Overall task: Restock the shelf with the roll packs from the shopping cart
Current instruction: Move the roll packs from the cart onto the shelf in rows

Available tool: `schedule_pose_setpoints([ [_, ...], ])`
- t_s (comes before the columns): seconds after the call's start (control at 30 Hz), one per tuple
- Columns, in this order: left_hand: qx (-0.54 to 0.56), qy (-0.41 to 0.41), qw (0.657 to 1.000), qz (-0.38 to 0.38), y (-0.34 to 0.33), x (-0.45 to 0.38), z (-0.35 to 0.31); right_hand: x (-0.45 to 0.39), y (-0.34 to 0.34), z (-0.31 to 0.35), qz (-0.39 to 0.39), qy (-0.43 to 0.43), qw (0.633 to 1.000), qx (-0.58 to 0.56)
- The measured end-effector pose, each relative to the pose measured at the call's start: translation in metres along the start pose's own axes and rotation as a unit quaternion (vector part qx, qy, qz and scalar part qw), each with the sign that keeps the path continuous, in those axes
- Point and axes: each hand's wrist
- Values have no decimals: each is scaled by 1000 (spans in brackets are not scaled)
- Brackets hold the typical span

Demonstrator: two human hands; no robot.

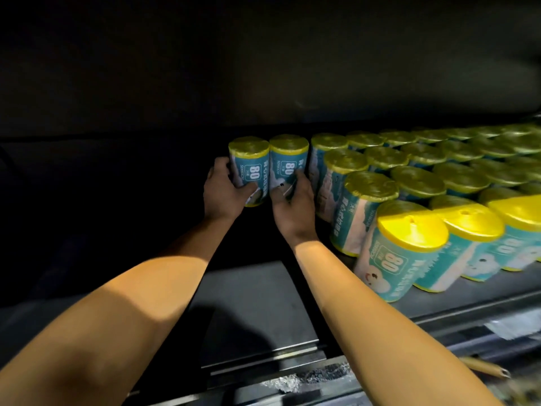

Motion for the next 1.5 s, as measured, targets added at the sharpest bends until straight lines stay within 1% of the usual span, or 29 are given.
schedule_pose_setpoints([
  [0.07, 0, -2, 1000, 6, -4, 1, -5, -1, 1, 4, -6, -22, 999, -24],
  [0.2, -3, 5, 1000, 22, -3, 1, -7, -2, 3, 9, 4, -46, 999, -24],
  [0.3, -18, 14, 998, 55, 7, 2, -11, 2, 6, 13, 11, -38, 999, -12],
  [0.37, -29, 23, 997, 65, 18, 12, -11, 8, 9, 17, 18, -28, 999, 19],
  [0.4, -33, 17, 997, 67, 24, 22, -10, 13, 11, 19, 19, -25, 999, 39],
  [0.5, -56, -36, 994, 81, 44, 61, -8, 37, 17, 27, 18, -5, 996, 89],
  [0.53, -65, -51, 992, 91, 52, 75, -8, 49, 19, 31, 20, 1, 996, 92],
  [0.6, -78, -64, 988, 116, 68, 101, -10, 73, 26, 37, 32, -15, 997, 74],
  [0.67, -74, -72, 987, 125, 82, 126, -9, 99, 38, 44, 47, -29, 996, 76],
  [0.8, -54, -109, 982, 145, 106, 179, -13, 160, 75, 62, 78, -8, 993, 88],
  [0.93, -2, -134, 982, 134, 112, 239, -34, 217, 130, 61, 68, -3, 992, 107],
  [1.1, 32, -190, 969, 154, 90, 317, -73, 277, 222, 48, 3, -29, 988, 152],
  [1.17, 35, -208, 962, 173, 72, 349, -92, 300, 262, 41, -20, -45, 983, 176],
  [1.3, 39, -222, 943, 245, 33, 425, -132, 344, 347, 30, -58, -82, 972, 212],
  [1.4, 40, -241, 934, 259, 5, 479, -165, 373, 409, 24, -87, -81, 970, 214],
  [1.5, 36, -252, 924, 286, -21, 523, -195, 396, 461, 20, -134, -96, 956, 243],
])
Point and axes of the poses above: each hand's wrist, its own x-axis away from the middle knuckle, its own y-axis out of the back of the hand, z = x × y, and after that the axes turned 14 degrees about -x, right-handed
